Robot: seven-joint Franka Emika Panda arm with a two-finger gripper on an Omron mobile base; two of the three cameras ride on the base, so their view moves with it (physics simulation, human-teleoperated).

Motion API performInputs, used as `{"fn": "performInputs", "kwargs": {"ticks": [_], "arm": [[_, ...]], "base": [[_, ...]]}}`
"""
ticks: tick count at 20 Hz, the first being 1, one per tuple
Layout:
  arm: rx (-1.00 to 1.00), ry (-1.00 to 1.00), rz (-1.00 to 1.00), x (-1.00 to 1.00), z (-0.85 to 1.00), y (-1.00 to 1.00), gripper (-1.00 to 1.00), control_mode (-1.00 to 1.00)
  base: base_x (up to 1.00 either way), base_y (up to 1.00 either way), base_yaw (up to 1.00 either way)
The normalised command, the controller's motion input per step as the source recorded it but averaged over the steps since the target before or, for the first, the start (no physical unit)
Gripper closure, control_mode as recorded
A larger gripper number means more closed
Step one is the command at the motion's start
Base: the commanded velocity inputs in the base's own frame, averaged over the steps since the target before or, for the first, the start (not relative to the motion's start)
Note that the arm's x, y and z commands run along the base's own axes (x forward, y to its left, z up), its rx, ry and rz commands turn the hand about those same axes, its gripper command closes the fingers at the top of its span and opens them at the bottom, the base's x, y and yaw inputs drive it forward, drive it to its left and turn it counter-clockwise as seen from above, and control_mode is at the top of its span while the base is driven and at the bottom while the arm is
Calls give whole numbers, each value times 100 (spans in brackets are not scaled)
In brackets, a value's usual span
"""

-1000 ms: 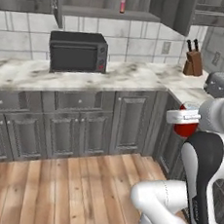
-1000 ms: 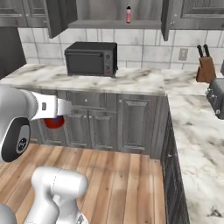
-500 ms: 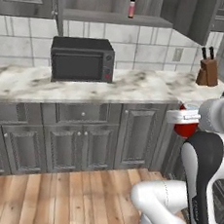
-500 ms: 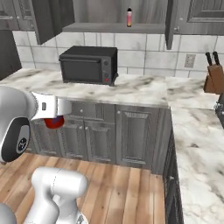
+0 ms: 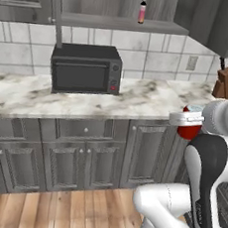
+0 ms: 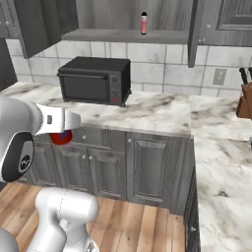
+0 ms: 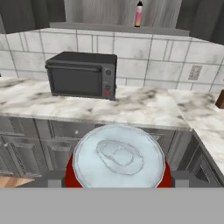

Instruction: Sort all alcoholic drinks to one cabinet, and non-alcoholic drinks to the other.

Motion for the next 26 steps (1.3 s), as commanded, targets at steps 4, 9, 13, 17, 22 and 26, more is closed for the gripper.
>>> {"fn": "performInputs", "kwargs": {"ticks": [4, 9, 13, 17, 22, 26], "arm": [[0, 0, 0, 0, 0, 0, 100, 100], [0, 0, 0, 0, 0, 0, 100, 100], [0, 0, 0, 0, 0, 0, 100, 100], [0, 0, 0, 0, 0, 0, 100, 100], [0, 0, 0, 0, 0, 0, 100, 100], [0, 0, 0, 0, 0, 0, 100, 100]], "base": [[56, -32, 7], [50, -34, 6], [48, -34, 6], [49, -29, 5], [52, -28, 6], [52, -29, 5]]}}
